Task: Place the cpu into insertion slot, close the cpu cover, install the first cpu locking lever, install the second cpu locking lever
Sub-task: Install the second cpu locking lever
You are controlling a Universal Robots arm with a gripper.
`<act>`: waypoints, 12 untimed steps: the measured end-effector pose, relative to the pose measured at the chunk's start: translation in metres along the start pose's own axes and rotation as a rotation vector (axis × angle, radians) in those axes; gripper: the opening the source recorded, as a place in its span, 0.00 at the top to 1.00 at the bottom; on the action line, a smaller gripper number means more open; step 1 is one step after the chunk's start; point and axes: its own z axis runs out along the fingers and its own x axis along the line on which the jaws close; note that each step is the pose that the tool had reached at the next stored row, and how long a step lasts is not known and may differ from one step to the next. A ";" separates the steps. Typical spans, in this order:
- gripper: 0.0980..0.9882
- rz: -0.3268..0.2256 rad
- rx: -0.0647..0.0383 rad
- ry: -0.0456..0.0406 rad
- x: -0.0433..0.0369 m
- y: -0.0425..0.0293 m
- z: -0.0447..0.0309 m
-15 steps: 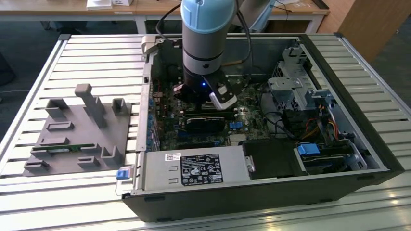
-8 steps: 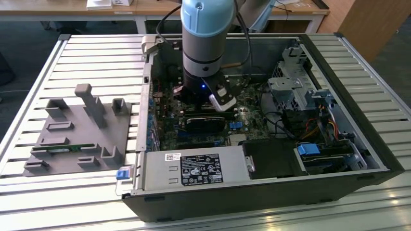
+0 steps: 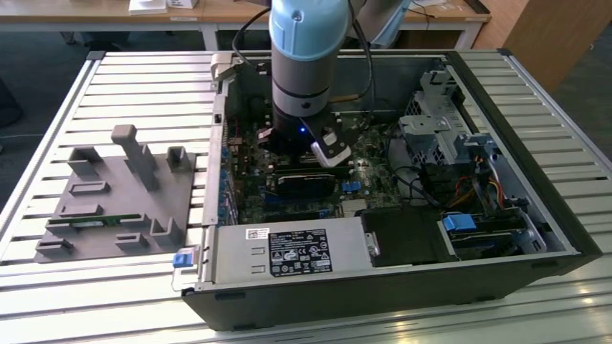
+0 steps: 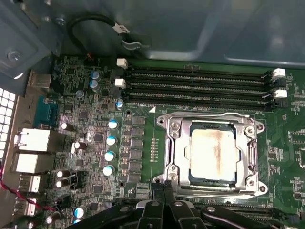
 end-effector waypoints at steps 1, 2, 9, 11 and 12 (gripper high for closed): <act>0.99 0.000 -0.004 -0.0003 0.0000 -0.0001 0.0005; 0.99 0.000 -0.006 -0.0002 0.0000 -0.0002 0.0010; 0.99 0.000 -0.024 -0.0012 0.0017 -0.0008 0.0042; 0.99 0.000 -0.025 -0.0010 0.0028 -0.0011 0.0053; 0.99 0.000 -0.025 -0.0010 0.0033 -0.0012 0.0057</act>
